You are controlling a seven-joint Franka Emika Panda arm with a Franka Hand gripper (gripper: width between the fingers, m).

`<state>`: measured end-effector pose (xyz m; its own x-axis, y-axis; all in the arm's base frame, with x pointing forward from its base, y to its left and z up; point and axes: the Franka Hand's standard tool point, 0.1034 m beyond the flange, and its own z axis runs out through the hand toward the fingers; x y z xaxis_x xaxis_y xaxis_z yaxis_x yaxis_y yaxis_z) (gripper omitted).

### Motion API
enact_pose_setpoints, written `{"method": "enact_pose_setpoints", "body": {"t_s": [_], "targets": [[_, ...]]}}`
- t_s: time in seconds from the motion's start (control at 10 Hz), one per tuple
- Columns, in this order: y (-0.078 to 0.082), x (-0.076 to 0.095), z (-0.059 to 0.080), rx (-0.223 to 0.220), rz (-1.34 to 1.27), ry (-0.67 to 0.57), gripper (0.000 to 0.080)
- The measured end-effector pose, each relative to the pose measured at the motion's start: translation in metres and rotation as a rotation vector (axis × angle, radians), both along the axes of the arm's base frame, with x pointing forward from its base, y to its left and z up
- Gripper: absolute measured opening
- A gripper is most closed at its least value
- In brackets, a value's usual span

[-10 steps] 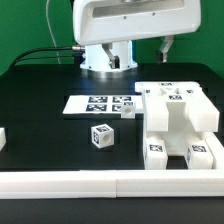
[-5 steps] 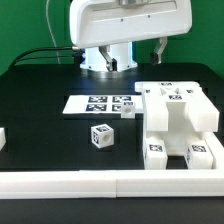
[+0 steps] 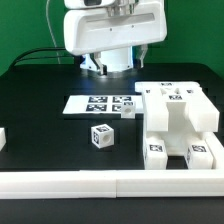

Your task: Assemble chair

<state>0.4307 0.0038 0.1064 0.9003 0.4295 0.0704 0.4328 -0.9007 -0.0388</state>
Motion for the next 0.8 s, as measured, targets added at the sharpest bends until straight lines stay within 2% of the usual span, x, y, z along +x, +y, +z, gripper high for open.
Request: {"method": "enact_pose_setpoints", "body": {"t_s": [0.3, 0.5, 0.8], "targets": [[-0.001, -0.001, -0.002, -0.001, 0.003, -0.008, 0.0649], [0.000, -0.035, -0.030, -0.019, 0.029, -0.018, 0.0649], [0.001, -0.043, -0.063, -0.034, 0.032, -0.008, 0.0649]]}}
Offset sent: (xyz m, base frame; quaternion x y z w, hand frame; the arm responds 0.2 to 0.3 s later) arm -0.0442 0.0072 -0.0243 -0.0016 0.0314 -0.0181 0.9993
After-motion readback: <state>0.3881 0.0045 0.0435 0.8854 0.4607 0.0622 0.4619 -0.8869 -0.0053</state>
